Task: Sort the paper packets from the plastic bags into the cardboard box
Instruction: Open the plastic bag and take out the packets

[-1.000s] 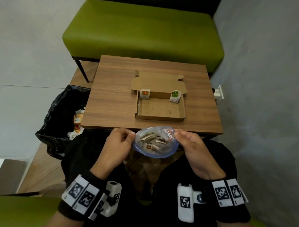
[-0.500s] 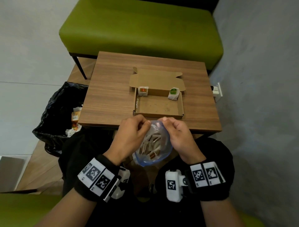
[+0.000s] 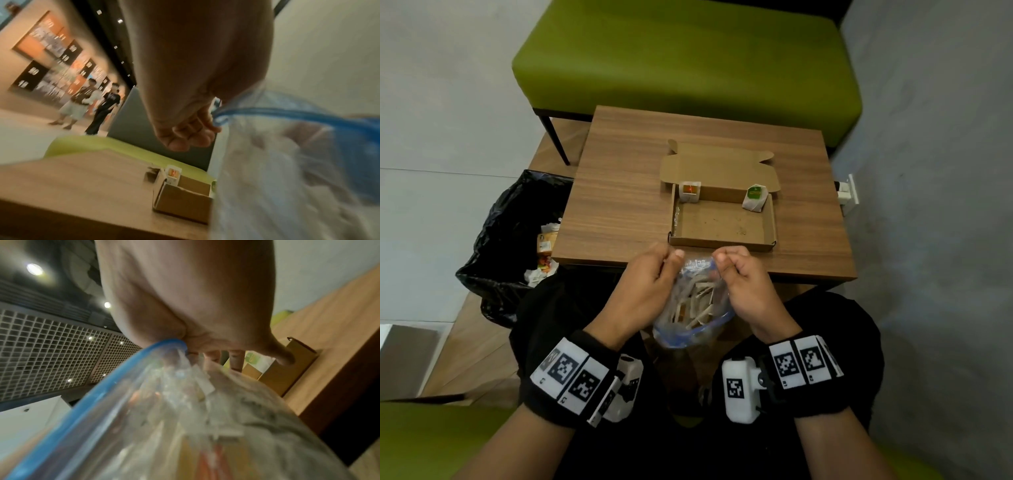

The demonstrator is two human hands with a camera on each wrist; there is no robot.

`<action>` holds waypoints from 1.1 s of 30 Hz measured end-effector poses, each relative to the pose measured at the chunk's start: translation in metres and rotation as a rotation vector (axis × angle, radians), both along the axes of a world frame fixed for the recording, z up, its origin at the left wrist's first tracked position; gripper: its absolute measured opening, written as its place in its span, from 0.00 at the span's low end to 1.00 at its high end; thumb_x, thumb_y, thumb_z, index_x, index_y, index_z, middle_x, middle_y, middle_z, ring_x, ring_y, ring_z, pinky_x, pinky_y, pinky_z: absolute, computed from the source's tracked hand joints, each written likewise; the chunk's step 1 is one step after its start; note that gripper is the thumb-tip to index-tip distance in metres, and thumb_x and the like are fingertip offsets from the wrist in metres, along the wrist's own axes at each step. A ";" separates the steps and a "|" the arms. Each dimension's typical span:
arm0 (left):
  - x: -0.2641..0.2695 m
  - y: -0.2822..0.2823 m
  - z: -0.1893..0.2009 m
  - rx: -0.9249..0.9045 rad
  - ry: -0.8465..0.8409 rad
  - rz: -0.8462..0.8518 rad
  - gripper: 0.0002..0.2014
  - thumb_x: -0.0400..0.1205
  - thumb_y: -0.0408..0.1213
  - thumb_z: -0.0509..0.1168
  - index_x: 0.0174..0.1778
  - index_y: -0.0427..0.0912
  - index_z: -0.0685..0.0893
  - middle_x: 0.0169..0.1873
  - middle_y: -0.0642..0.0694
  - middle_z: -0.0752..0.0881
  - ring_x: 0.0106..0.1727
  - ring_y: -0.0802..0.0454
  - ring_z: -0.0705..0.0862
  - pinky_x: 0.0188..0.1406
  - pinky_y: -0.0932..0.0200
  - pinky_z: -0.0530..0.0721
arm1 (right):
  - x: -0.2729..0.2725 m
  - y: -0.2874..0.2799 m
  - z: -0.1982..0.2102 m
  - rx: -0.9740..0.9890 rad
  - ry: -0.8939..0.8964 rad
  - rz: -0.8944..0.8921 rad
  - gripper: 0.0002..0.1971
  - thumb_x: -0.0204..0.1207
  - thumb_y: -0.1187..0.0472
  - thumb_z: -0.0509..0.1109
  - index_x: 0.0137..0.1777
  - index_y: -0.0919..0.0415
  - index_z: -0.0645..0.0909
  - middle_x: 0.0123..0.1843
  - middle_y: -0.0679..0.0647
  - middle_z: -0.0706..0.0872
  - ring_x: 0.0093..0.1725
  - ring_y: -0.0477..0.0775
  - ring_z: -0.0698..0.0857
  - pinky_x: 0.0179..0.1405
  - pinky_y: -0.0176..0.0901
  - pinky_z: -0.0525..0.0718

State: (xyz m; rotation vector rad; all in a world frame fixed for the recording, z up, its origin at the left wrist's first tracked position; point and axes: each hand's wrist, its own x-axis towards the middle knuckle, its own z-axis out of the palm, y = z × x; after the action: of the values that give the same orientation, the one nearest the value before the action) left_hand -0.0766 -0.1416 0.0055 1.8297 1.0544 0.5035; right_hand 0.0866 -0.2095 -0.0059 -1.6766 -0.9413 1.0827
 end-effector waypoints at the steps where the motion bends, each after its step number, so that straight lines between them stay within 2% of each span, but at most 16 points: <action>1: -0.001 -0.001 0.002 0.078 0.028 -0.047 0.12 0.85 0.54 0.58 0.53 0.51 0.81 0.44 0.55 0.82 0.40 0.61 0.81 0.40 0.61 0.80 | 0.000 0.000 0.001 -0.015 0.014 0.023 0.16 0.88 0.60 0.58 0.57 0.72 0.83 0.58 0.50 0.78 0.51 0.39 0.84 0.50 0.33 0.85; 3: 0.002 -0.004 0.006 0.155 0.071 -0.161 0.19 0.81 0.60 0.60 0.62 0.53 0.80 0.48 0.59 0.81 0.45 0.62 0.82 0.41 0.66 0.81 | 0.000 0.000 0.002 -0.011 0.008 0.071 0.16 0.88 0.60 0.58 0.57 0.72 0.83 0.58 0.49 0.78 0.52 0.39 0.83 0.53 0.37 0.85; 6: 0.009 -0.006 0.008 0.194 0.065 -0.192 0.06 0.83 0.51 0.65 0.44 0.55 0.83 0.34 0.57 0.82 0.37 0.64 0.81 0.34 0.69 0.75 | -0.001 0.000 0.004 0.011 -0.052 0.043 0.15 0.87 0.58 0.61 0.52 0.68 0.86 0.59 0.50 0.78 0.60 0.49 0.81 0.65 0.54 0.83; 7: 0.010 -0.006 0.007 0.204 0.061 -0.151 0.08 0.84 0.49 0.66 0.39 0.56 0.81 0.30 0.57 0.81 0.34 0.64 0.80 0.31 0.70 0.73 | -0.002 -0.001 0.005 0.018 -0.117 0.019 0.14 0.86 0.54 0.63 0.50 0.62 0.87 0.59 0.49 0.78 0.62 0.50 0.80 0.67 0.55 0.82; 9: 0.012 -0.005 0.005 0.192 0.064 -0.058 0.10 0.85 0.48 0.64 0.38 0.53 0.82 0.29 0.54 0.81 0.32 0.61 0.80 0.29 0.69 0.72 | 0.002 -0.007 0.005 0.013 -0.292 -0.043 0.12 0.81 0.45 0.67 0.51 0.52 0.86 0.59 0.47 0.78 0.64 0.49 0.79 0.67 0.50 0.80; 11: 0.012 -0.006 0.003 0.176 0.041 0.061 0.13 0.86 0.50 0.63 0.39 0.48 0.83 0.29 0.51 0.83 0.31 0.58 0.81 0.28 0.64 0.76 | 0.004 -0.019 0.010 0.010 -0.340 -0.132 0.15 0.76 0.42 0.72 0.54 0.52 0.85 0.55 0.46 0.84 0.57 0.45 0.84 0.57 0.42 0.83; 14: 0.014 -0.011 0.003 0.221 0.039 0.173 0.17 0.86 0.53 0.60 0.38 0.47 0.82 0.29 0.50 0.83 0.31 0.56 0.82 0.32 0.52 0.83 | 0.004 -0.032 0.011 -0.008 -0.153 -0.174 0.10 0.78 0.50 0.75 0.47 0.57 0.89 0.41 0.51 0.92 0.42 0.46 0.91 0.46 0.45 0.90; 17: 0.019 -0.019 0.002 0.270 0.000 0.249 0.17 0.87 0.53 0.60 0.37 0.46 0.80 0.29 0.51 0.82 0.32 0.53 0.82 0.32 0.45 0.83 | 0.002 -0.034 0.010 -0.039 0.002 -0.168 0.09 0.82 0.60 0.71 0.44 0.61 0.89 0.39 0.54 0.93 0.42 0.51 0.92 0.46 0.45 0.88; 19: 0.022 -0.024 0.002 0.253 -0.069 0.259 0.17 0.87 0.51 0.61 0.36 0.45 0.80 0.30 0.50 0.81 0.33 0.52 0.81 0.32 0.47 0.82 | 0.001 -0.033 0.012 -0.054 0.148 -0.187 0.09 0.84 0.63 0.67 0.47 0.64 0.89 0.41 0.56 0.93 0.41 0.50 0.91 0.42 0.39 0.87; 22: 0.020 -0.026 0.002 0.171 -0.129 0.280 0.15 0.87 0.47 0.62 0.36 0.45 0.81 0.29 0.50 0.82 0.32 0.56 0.80 0.30 0.61 0.78 | 0.003 -0.030 0.019 -0.146 0.370 -0.187 0.13 0.87 0.63 0.61 0.52 0.70 0.85 0.44 0.58 0.91 0.41 0.48 0.89 0.36 0.33 0.84; 24: 0.017 -0.020 -0.001 0.066 -0.130 0.311 0.15 0.87 0.47 0.61 0.35 0.48 0.82 0.30 0.51 0.82 0.32 0.60 0.81 0.30 0.68 0.76 | 0.008 -0.029 0.026 -0.230 0.589 -0.162 0.15 0.88 0.60 0.58 0.53 0.70 0.83 0.50 0.62 0.89 0.50 0.57 0.88 0.54 0.47 0.87; 26: 0.013 -0.014 -0.007 -0.008 -0.073 0.282 0.16 0.87 0.48 0.60 0.34 0.50 0.82 0.34 0.50 0.82 0.36 0.61 0.81 0.36 0.63 0.77 | 0.013 -0.027 0.032 -0.310 0.758 -0.167 0.18 0.87 0.58 0.56 0.56 0.71 0.83 0.57 0.66 0.89 0.59 0.64 0.86 0.70 0.61 0.78; 27: 0.012 -0.013 -0.008 -0.007 -0.016 0.256 0.14 0.87 0.49 0.60 0.37 0.51 0.82 0.40 0.50 0.82 0.39 0.61 0.81 0.40 0.60 0.78 | 0.015 -0.026 0.033 -0.335 0.776 -0.178 0.18 0.87 0.58 0.56 0.58 0.69 0.84 0.59 0.66 0.89 0.61 0.65 0.85 0.71 0.64 0.77; 29: 0.011 -0.013 -0.005 0.064 0.075 0.193 0.08 0.87 0.47 0.60 0.57 0.52 0.81 0.55 0.54 0.76 0.48 0.64 0.79 0.45 0.59 0.83 | 0.015 -0.024 0.035 -0.378 0.714 -0.191 0.19 0.86 0.58 0.56 0.60 0.67 0.85 0.55 0.64 0.89 0.56 0.63 0.87 0.64 0.61 0.82; 31: 0.011 -0.015 0.003 0.206 0.063 0.058 0.18 0.87 0.43 0.61 0.74 0.53 0.71 0.63 0.58 0.70 0.55 0.67 0.76 0.53 0.64 0.82 | 0.013 -0.021 0.036 -0.399 0.620 -0.199 0.19 0.86 0.58 0.57 0.63 0.71 0.83 0.53 0.64 0.87 0.52 0.61 0.85 0.55 0.56 0.82; 33: 0.011 -0.014 0.011 0.363 0.121 -0.127 0.18 0.86 0.47 0.60 0.73 0.54 0.73 0.64 0.58 0.75 0.62 0.66 0.74 0.62 0.62 0.75 | 0.013 -0.020 0.035 -0.395 0.585 -0.198 0.20 0.85 0.58 0.58 0.63 0.72 0.83 0.55 0.65 0.86 0.56 0.62 0.84 0.63 0.59 0.79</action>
State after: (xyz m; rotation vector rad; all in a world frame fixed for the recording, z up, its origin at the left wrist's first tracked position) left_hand -0.0657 -0.1559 0.0164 2.2557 0.9639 0.5403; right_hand 0.0998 -0.2299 0.0292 -1.5682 -0.1892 1.5708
